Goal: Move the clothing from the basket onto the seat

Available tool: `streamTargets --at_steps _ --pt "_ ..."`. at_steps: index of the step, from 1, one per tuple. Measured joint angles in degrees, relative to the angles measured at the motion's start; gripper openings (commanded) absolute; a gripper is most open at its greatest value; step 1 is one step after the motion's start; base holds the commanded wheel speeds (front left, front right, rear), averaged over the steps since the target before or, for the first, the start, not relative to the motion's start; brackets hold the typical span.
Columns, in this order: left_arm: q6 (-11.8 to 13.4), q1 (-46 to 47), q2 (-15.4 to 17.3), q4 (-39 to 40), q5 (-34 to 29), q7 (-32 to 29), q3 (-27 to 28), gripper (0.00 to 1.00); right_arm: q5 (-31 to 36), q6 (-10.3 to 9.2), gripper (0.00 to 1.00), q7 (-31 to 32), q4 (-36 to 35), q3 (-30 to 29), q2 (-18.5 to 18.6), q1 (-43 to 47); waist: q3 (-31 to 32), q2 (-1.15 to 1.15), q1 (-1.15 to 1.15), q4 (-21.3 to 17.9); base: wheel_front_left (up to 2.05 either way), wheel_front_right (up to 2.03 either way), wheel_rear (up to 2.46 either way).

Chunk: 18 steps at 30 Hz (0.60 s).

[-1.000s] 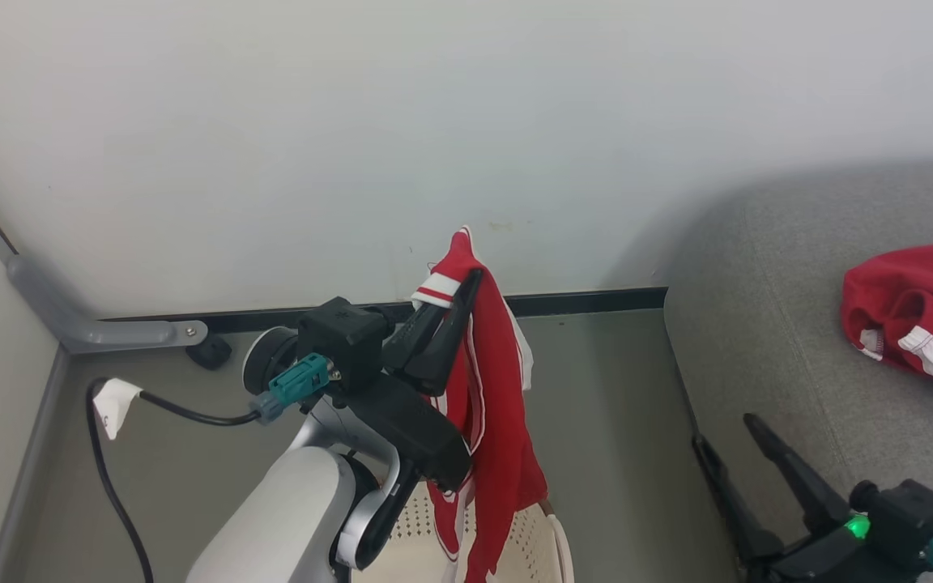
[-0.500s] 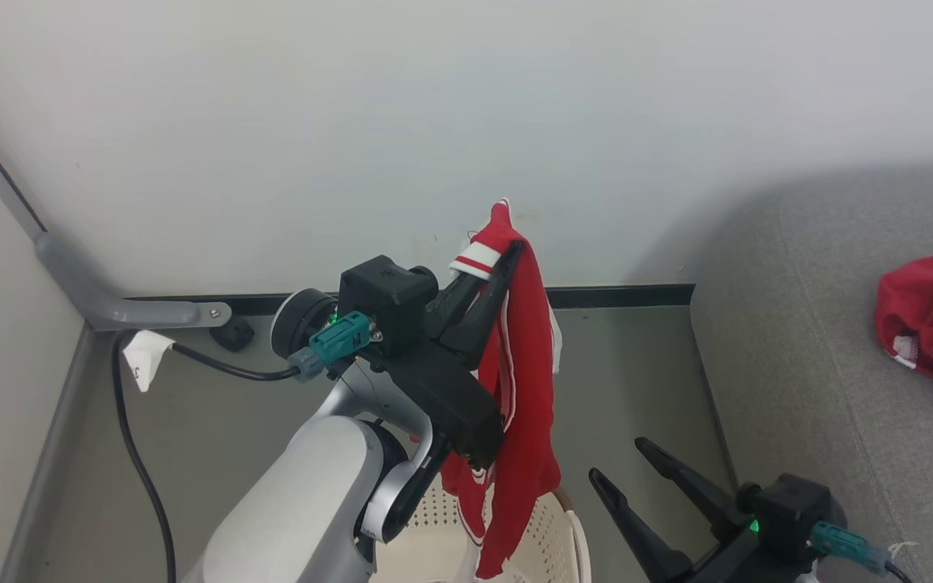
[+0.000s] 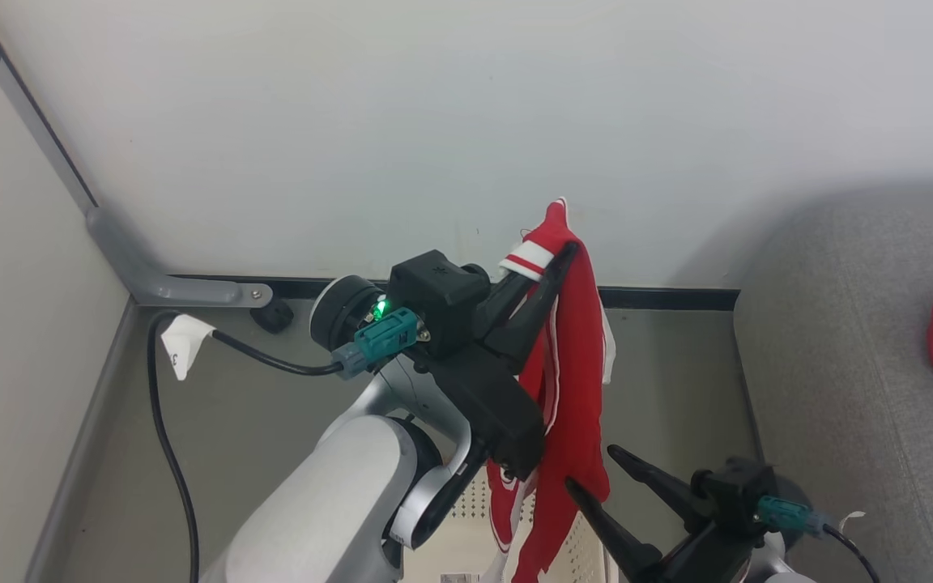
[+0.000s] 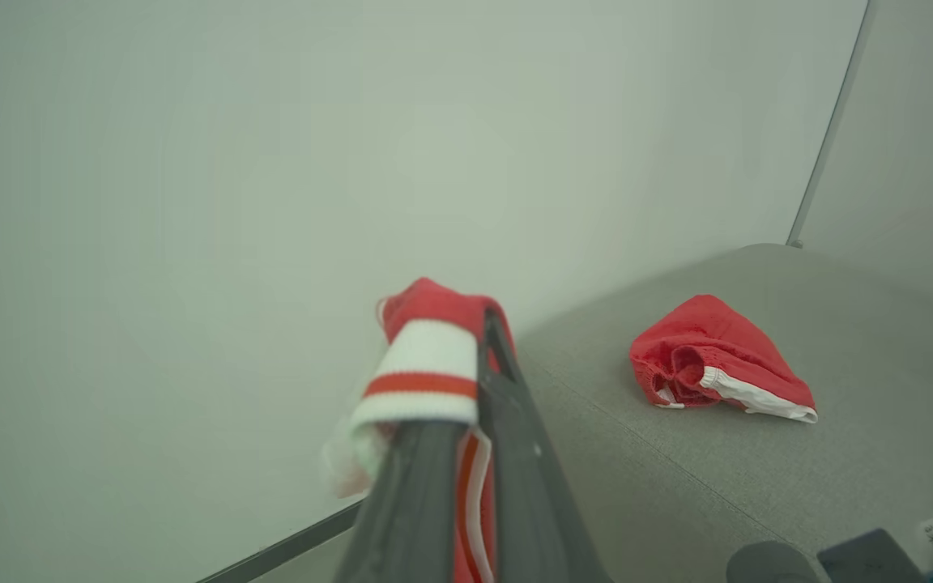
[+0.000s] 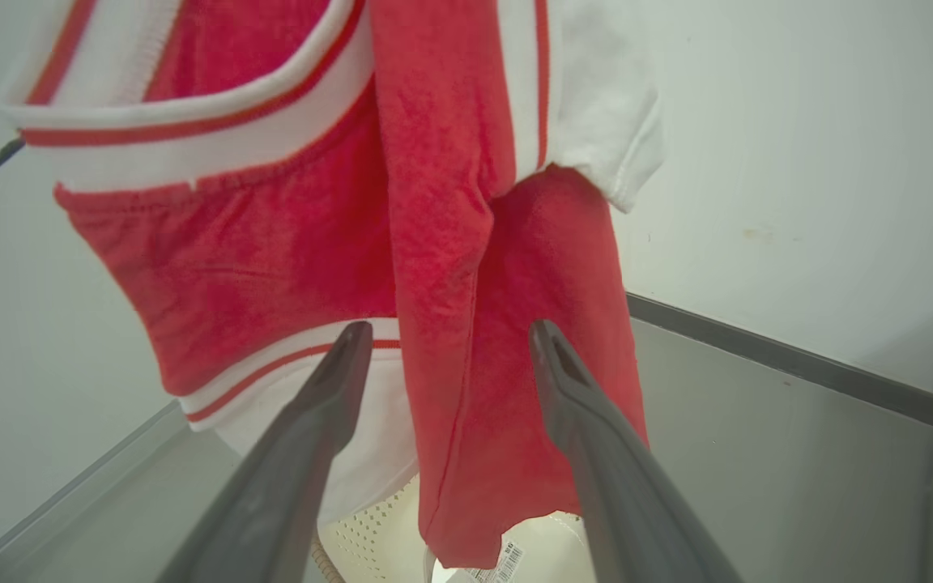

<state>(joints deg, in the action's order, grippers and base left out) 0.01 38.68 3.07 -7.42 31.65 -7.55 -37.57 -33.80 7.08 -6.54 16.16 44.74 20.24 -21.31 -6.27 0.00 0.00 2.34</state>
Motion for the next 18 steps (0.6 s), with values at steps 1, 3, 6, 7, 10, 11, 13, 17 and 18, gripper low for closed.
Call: streamTargets --at_steps 1,3,6,7,10,11,13,17,18 --pt "0.0 0.0 0.0 0.2 0.1 -0.1 -0.4 0.00 -0.3 0.00 1.00 0.0 0.8 0.6 -0.2 -0.5 0.0 0.00 0.00 0.2 0.00 0.00 0.00" --pt "0.0 0.2 -0.1 0.6 0.3 -0.4 -1.0 0.00 -0.6 0.00 1.00 0.5 2.1 2.3 -0.9 -1.3 0.1 0.00 0.00 0.7 0.00 0.00 0.00" --pt "0.1 0.9 -0.3 1.0 0.6 -0.9 -1.9 0.00 -1.0 0.00 1.00 0.5 4.3 4.7 -2.3 -2.7 0.1 0.00 0.00 1.5 0.00 0.00 0.00" --pt "0.1 1.0 -0.3 1.2 0.6 -0.9 -2.2 0.00 -1.5 0.00 1.00 0.5 5.0 5.1 -2.7 -3.2 0.2 0.00 0.00 1.8 0.00 0.00 0.00" --pt "0.5 1.0 -0.4 1.9 1.1 -1.0 -3.0 0.00 -2.2 0.00 1.00 0.5 7.3 6.3 -3.8 -4.8 0.3 0.00 0.00 2.5 0.00 0.00 0.00" --pt "0.5 1.0 -0.4 2.1 1.1 -1.0 -3.3 0.00 -2.4 0.00 1.00 0.5 8.2 6.7 -4.1 -5.4 0.3 0.00 0.00 2.7 0.00 0.00 0.00" --pt "0.6 1.0 -0.4 2.7 1.4 -1.5 -4.0 0.00 -2.8 0.00 1.00 0.4 9.9 7.1 -4.5 -6.4 0.4 0.00 0.00 3.1 0.00 0.00 0.00" --pt "1.1 1.0 -0.4 4.0 1.7 -2.0 -5.0 0.00 -3.6 0.00 1.00 0.2 12.9 7.4 -5.5 -8.1 0.3 0.00 0.00 3.8 0.00 0.00 0.00" --pt "1.1 1.0 -0.4 4.3 2.0 -2.0 -5.1 0.00 -3.6 0.00 1.00 -0.2 13.6 7.6 -5.7 -8.6 0.3 0.00 0.00 3.9 0.00 0.00 0.00"
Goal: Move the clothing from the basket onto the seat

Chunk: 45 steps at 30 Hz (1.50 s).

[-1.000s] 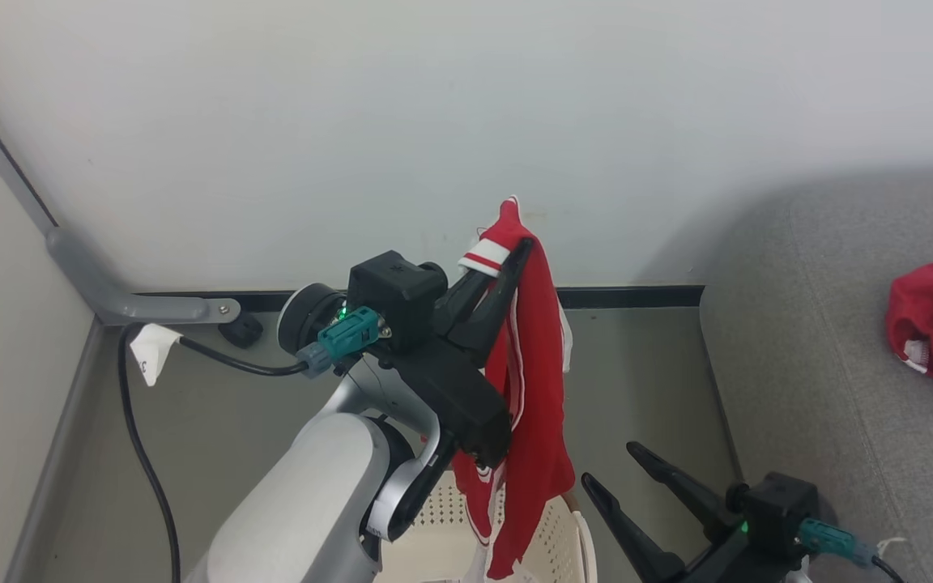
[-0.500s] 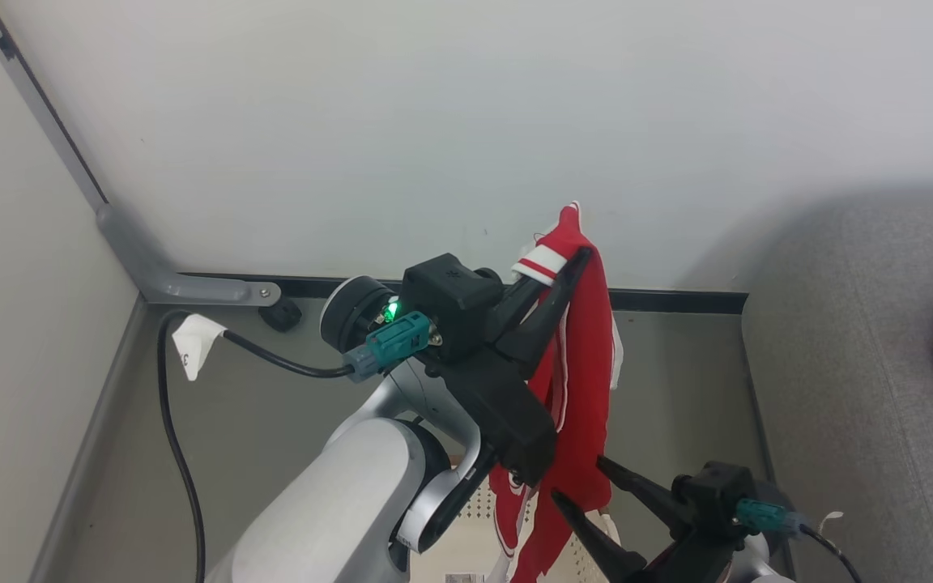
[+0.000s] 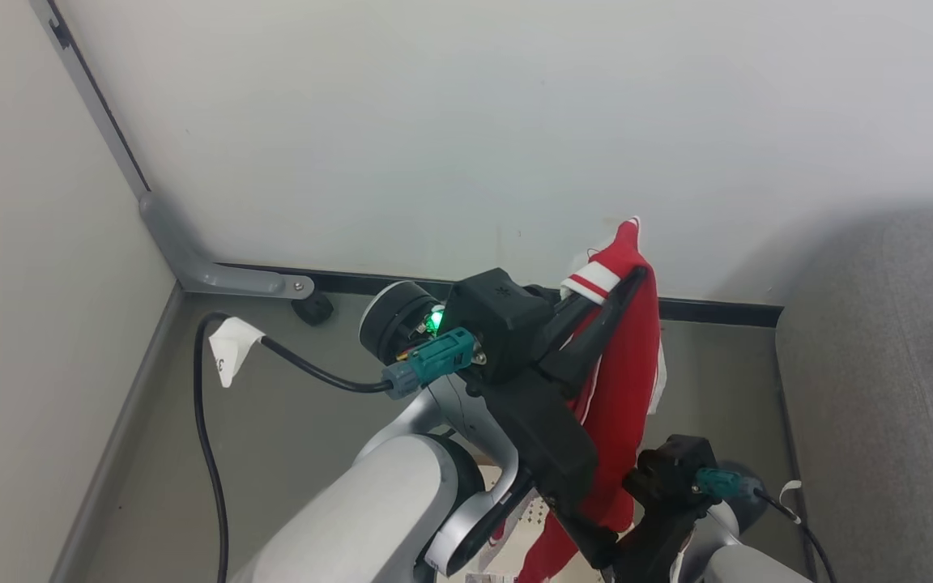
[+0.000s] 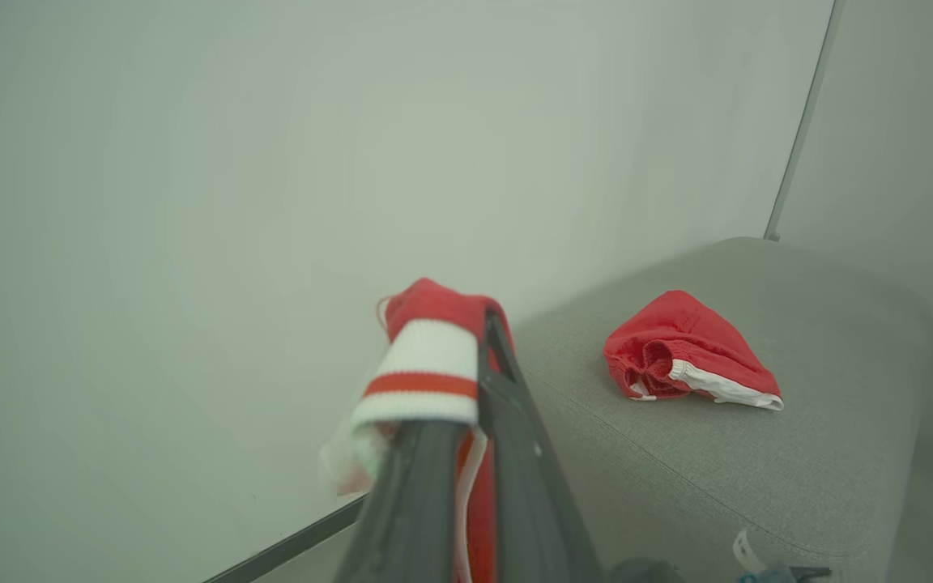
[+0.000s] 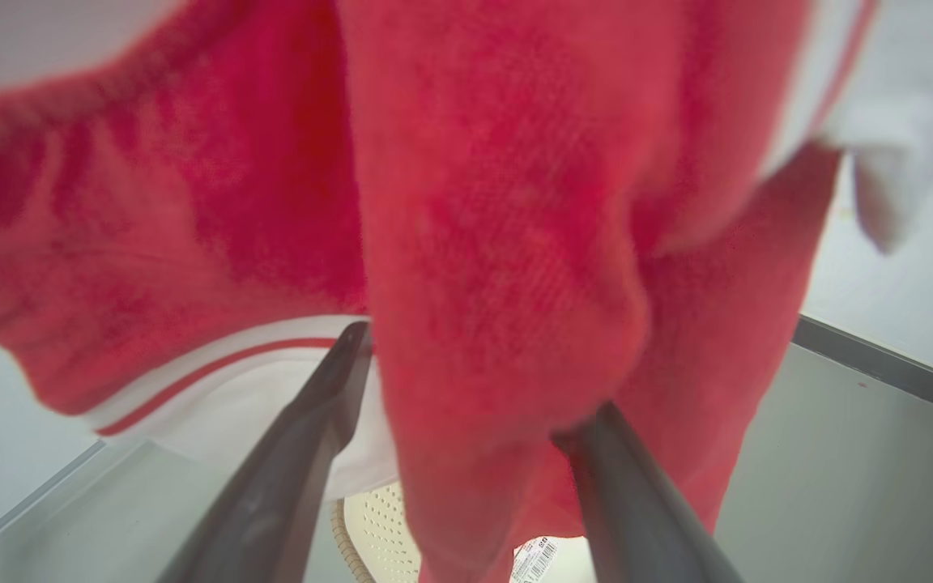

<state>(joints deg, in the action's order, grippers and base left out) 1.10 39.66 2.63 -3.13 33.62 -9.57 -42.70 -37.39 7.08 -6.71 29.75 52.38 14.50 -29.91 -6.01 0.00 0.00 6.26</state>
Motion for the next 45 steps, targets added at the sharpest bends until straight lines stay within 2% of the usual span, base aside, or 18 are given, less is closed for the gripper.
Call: streamTargets --at_steps 4,5,6,7,8,16,21,30,35,45 --pt "0.8 0.0 0.0 0.8 1.4 -0.2 -0.3 0.00 -0.6 0.00 1.00 -0.8 2.1 0.5 -0.9 -2.1 -0.3 0.00 0.00 0.5 0.00 0.00 0.00" --pt "0.9 0.0 0.0 0.8 1.5 -0.2 -0.3 0.00 -0.7 0.00 0.95 -1.0 2.7 0.7 -0.9 -2.7 -0.4 0.00 0.00 0.6 0.00 0.00 0.00" --pt "1.0 0.0 0.0 0.8 1.6 -0.2 -0.3 0.00 -1.0 0.00 0.56 -1.4 3.2 0.8 -1.0 -3.1 -0.5 0.00 0.00 0.6 0.00 0.00 0.00" --pt "1.0 0.0 0.0 0.8 1.6 -0.2 -0.3 0.00 -1.0 0.00 0.22 -1.4 3.2 0.8 -1.0 -3.1 -0.5 0.00 0.00 0.6 0.00 0.00 0.00" --pt "1.2 0.0 0.0 0.8 1.8 -0.2 -0.3 0.00 -1.4 0.00 0.00 -1.7 3.7 0.9 -1.1 -3.6 -0.5 0.00 0.00 0.7 0.00 0.00 0.00" --pt "2.8 -0.6 0.1 -0.4 2.2 -0.2 1.8 0.00 -3.3 0.00 0.00 -4.5 5.1 2.3 -1.1 -3.9 -0.7 0.00 0.00 0.5 0.00 0.00 0.00" --pt "3.5 -4.3 1.9 -0.2 2.5 -0.2 2.8 0.00 -4.4 0.00 0.00 -5.9 5.3 2.4 -0.7 -3.9 -0.8 0.00 0.00 -0.7 0.00 0.00 0.00" --pt "4.0 -9.3 3.6 0.8 2.6 0.5 2.8 0.00 -6.9 0.00 0.00 -7.0 5.3 -0.7 2.4 -3.4 -0.6 0.00 0.00 -2.2 0.00 0.00 0.00" --pt "4.4 -12.5 5.4 1.6 2.6 1.1 2.9 0.00 -7.4 0.00 0.00 -7.1 4.1 -1.8 2.7 -3.4 -0.4 0.00 0.00 -3.0 0.00 0.00 0.00" --pt "4.5 -17.4 6.5 1.8 2.5 2.3 1.8 0.00 -8.0 0.00 0.00 -7.5 1.7 -6.3 3.8 -3.4 0.3 0.00 0.00 -5.3 0.00 0.00 0.00"
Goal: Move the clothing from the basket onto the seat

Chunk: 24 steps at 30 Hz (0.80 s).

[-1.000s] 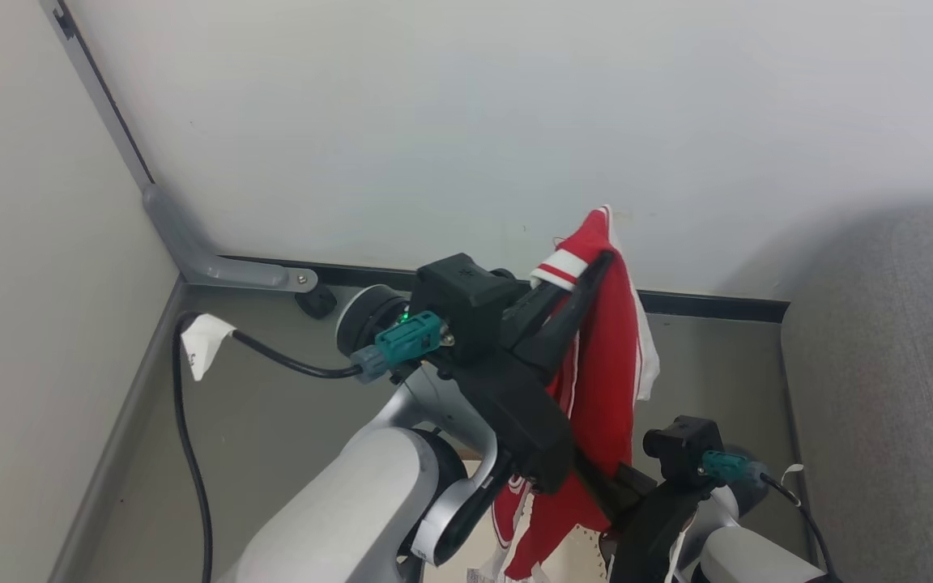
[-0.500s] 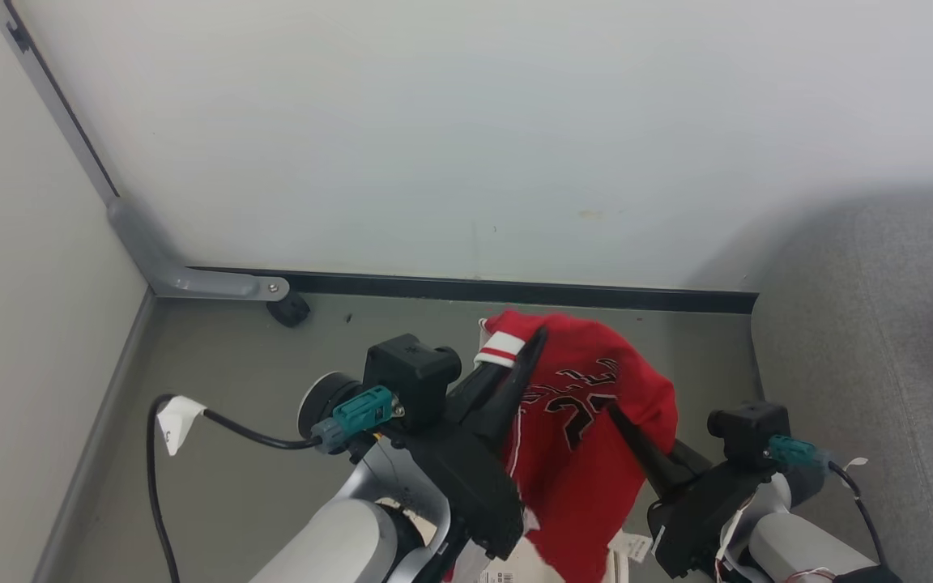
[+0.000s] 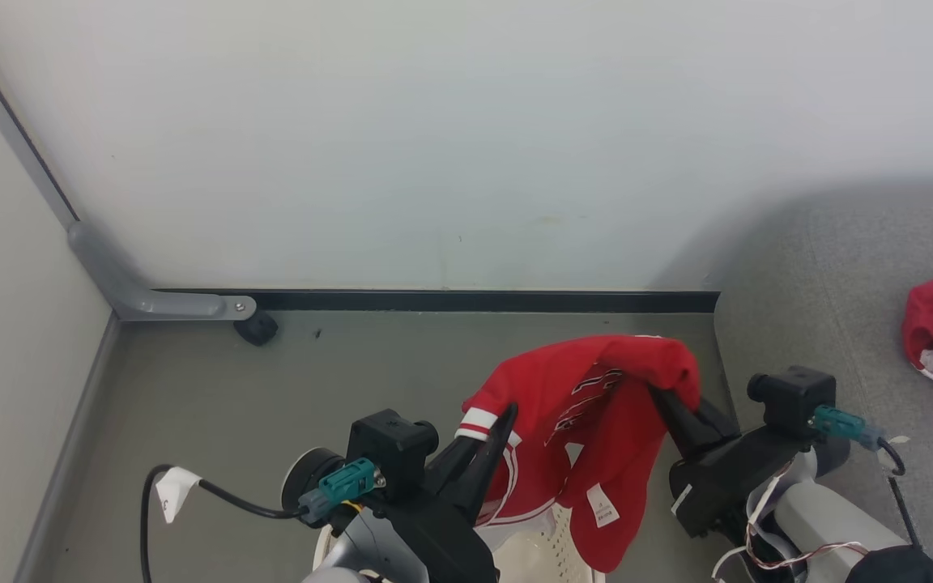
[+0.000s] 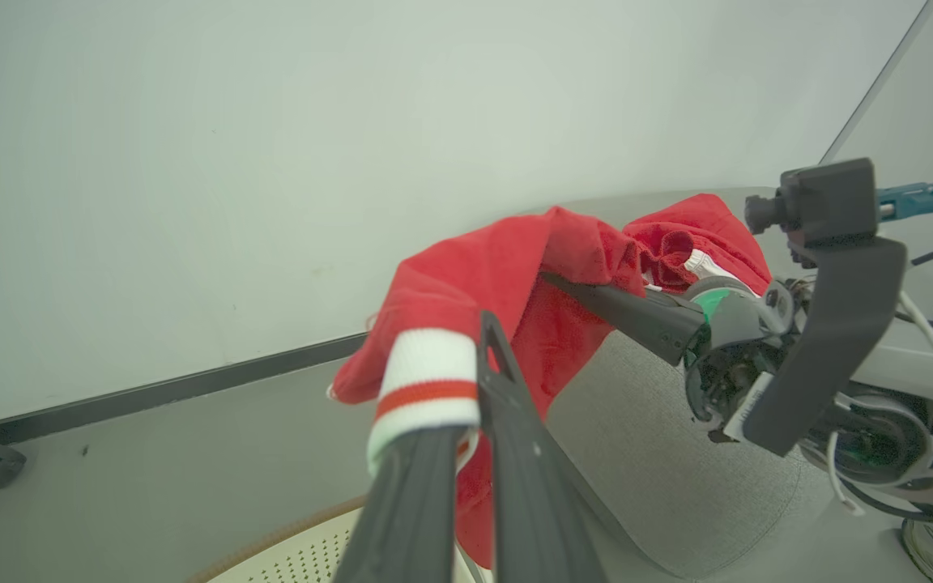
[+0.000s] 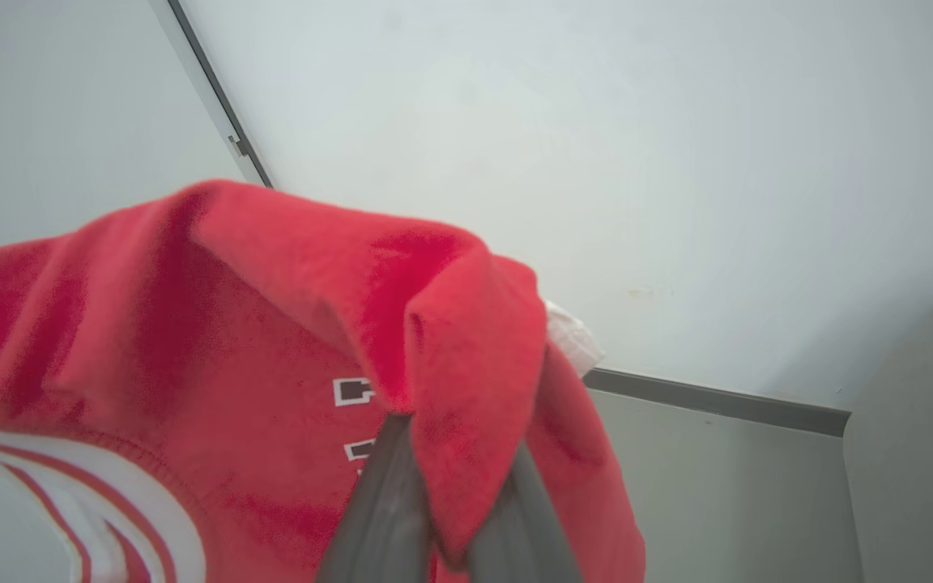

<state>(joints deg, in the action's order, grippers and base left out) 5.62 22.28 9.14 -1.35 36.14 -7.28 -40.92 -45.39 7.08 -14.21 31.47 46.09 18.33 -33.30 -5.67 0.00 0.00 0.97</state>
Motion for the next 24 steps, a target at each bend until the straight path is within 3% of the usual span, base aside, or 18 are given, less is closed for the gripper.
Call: streamTargets --at_steps 1,2,3,8,9,10,11,24 --pt "0.0 -0.3 0.2 0.0 0.0 0.1 0.1 0.00 0.0 0.00 0.00 0.0 -0.5 -0.6 0.1 0.0 0.0 0.00 0.00 -0.3 0.00 0.00 0.00" --pt "0.0 -0.5 0.3 0.0 -0.1 0.1 0.1 0.06 0.0 0.00 0.00 0.0 -1.0 -1.3 0.4 0.0 0.1 0.00 0.00 -0.5 0.00 0.00 0.00" --pt "0.0 -0.6 0.4 0.0 -0.1 0.4 0.1 0.24 0.0 0.00 0.00 0.0 -1.5 -2.0 0.8 0.0 0.1 0.00 0.00 -0.8 0.00 0.00 0.00" --pt "0.0 -0.6 0.6 0.1 -0.1 0.9 0.1 0.54 -0.5 0.00 0.00 0.0 -4.6 -5.7 2.6 0.0 0.2 0.00 0.00 -2.2 0.00 0.00 0.00" --pt "0.0 -0.7 0.7 0.2 -0.1 1.0 0.1 0.78 -0.5 0.00 0.00 0.0 -5.3 -6.3 3.0 0.0 0.3 0.00 0.00 -2.5 0.00 0.00 0.00" --pt "0.0 -0.7 0.8 0.2 -0.1 1.2 0.1 0.95 -0.5 0.00 0.00 0.0 -6.0 -6.9 3.4 0.0 0.3 0.00 0.00 -2.8 0.00 0.00 0.00" --pt "-0.1 -0.8 0.8 0.3 -0.1 1.4 0.1 1.00 -0.5 0.00 0.00 0.0 -6.8 -7.6 4.0 0.0 0.3 0.00 0.00 -3.1 0.00 0.00 0.00" --pt "-0.2 -1.6 1.7 1.7 -0.7 2.9 0.1 1.00 1.1 -1.89 0.00 -0.1 -16.5 -16.4 10.3 0.1 0.3 0.00 0.00 -8.0 0.00 0.00 0.00"
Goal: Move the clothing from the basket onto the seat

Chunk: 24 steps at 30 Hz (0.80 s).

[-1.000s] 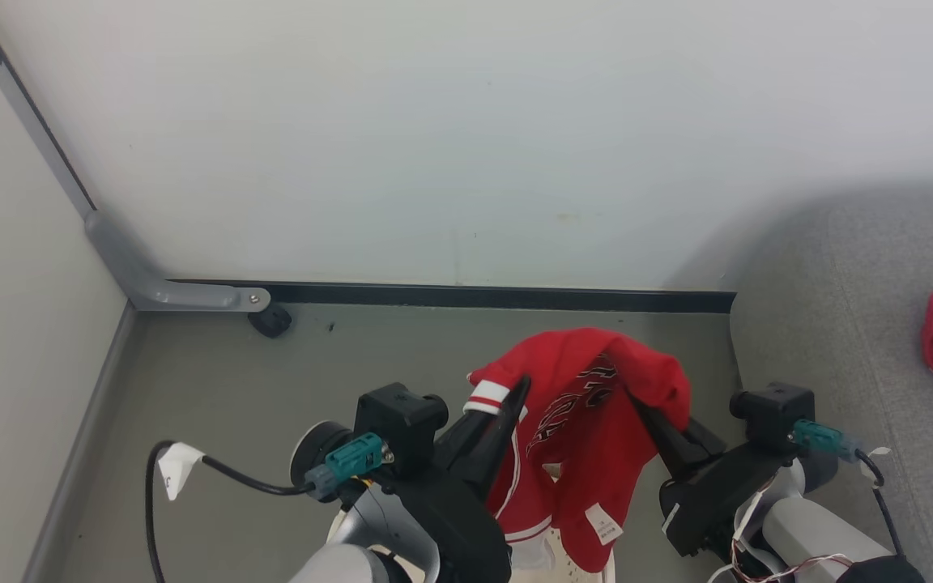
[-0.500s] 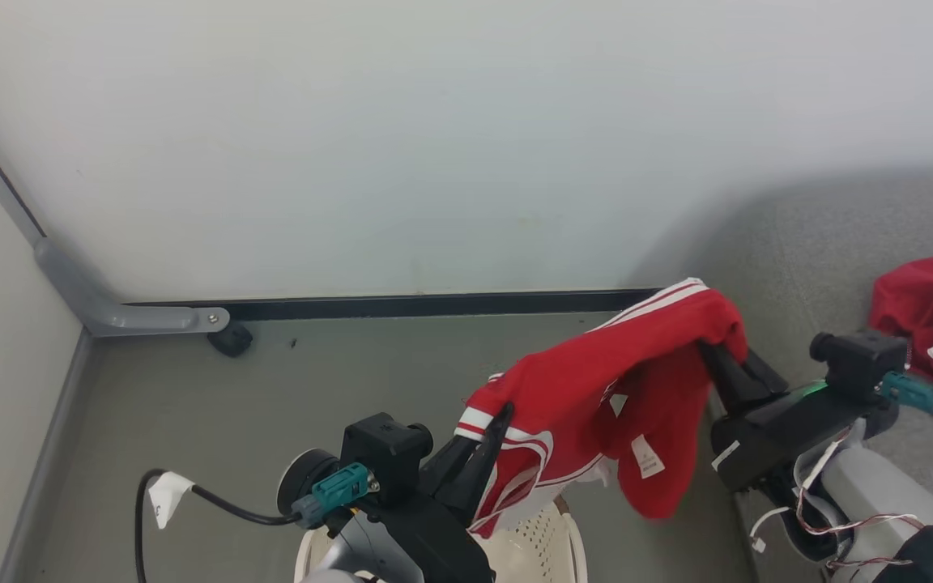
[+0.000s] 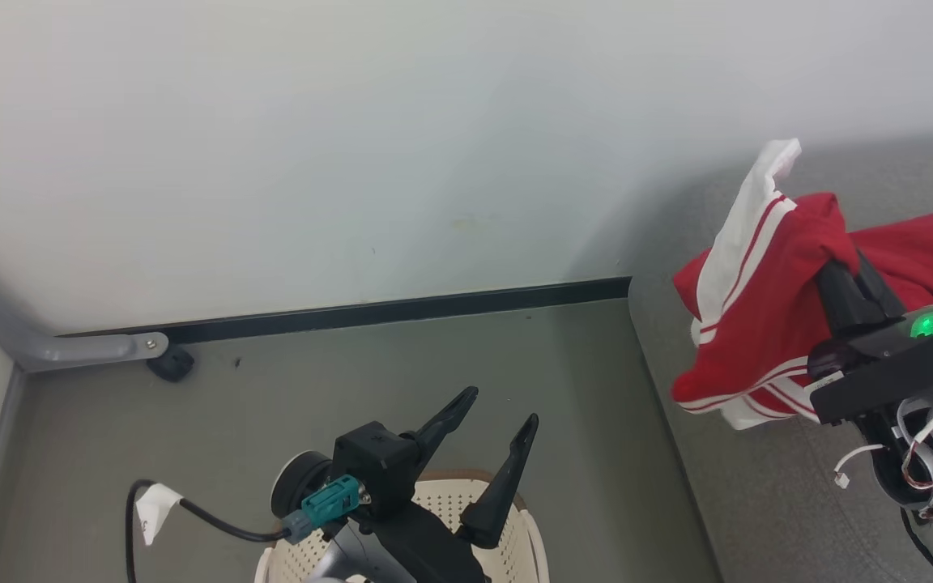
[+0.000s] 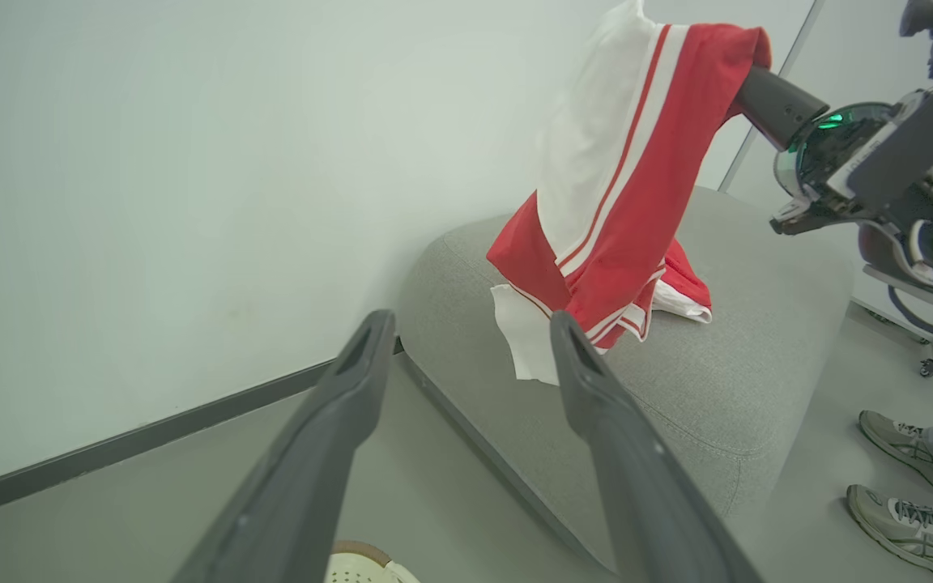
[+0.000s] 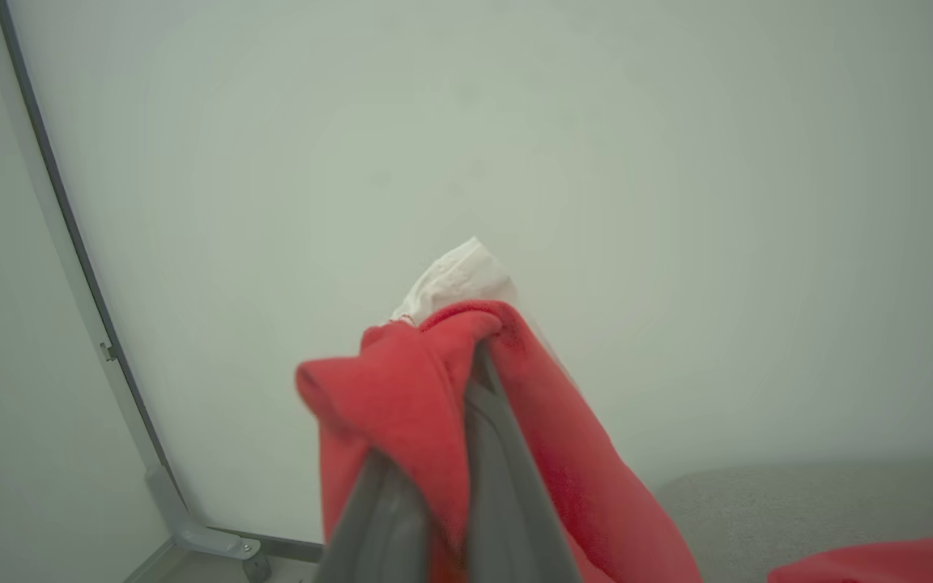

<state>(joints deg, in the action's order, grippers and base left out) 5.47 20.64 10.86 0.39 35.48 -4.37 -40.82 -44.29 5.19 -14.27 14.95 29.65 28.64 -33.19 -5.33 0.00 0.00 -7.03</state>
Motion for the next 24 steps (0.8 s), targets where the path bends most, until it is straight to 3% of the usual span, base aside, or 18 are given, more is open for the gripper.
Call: streamTargets --at_steps 12,24 --pt "-0.5 0.2 0.9 1.7 -1.4 1.0 -0.2 1.00 1.1 -3.25 0.00 0.0 -9.0 -6.9 3.6 5.9 -0.8 0.00 0.00 -6.4 0.00 0.00 0.00" --pt "-1.5 1.6 2.0 1.7 -3.9 1.0 -1.3 1.00 0.8 -4.35 0.00 0.0 -14.9 -11.6 3.5 10.7 -2.0 0.00 0.00 -12.8 0.00 0.00 0.00"
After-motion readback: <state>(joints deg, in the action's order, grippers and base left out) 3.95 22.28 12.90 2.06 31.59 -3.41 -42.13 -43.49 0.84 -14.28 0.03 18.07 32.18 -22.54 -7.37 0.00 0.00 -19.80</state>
